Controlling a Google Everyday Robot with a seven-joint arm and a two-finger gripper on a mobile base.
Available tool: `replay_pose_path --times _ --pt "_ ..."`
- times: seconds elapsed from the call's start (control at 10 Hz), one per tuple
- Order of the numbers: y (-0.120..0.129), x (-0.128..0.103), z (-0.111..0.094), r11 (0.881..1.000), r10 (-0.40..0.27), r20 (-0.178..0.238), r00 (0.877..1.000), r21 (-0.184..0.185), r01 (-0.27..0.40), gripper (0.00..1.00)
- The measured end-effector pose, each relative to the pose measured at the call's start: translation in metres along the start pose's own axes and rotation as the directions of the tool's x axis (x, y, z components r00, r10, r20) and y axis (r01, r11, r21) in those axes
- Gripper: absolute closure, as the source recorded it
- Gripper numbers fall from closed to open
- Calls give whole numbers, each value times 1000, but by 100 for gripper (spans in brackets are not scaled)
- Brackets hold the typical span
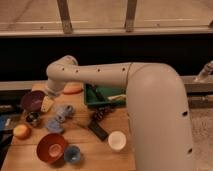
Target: Place apple in plastic cup
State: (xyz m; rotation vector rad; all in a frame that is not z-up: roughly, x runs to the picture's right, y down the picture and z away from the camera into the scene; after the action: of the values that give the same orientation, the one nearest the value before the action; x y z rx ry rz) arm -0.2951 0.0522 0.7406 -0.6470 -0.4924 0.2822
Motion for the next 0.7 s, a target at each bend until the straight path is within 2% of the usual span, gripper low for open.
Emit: replay_pose_path --times 0.2,0.4,0.6,0.7 --pt "-1 0 5 999 -25 8 1000 -31 25 26" --pt "2 -20 21 994 -79 23 997 -79 80 26" --pt "10 -53 48 976 -155 45 987 -147 160 26" --pt "15 -62 59 967 -179 55 982 -176 186 26"
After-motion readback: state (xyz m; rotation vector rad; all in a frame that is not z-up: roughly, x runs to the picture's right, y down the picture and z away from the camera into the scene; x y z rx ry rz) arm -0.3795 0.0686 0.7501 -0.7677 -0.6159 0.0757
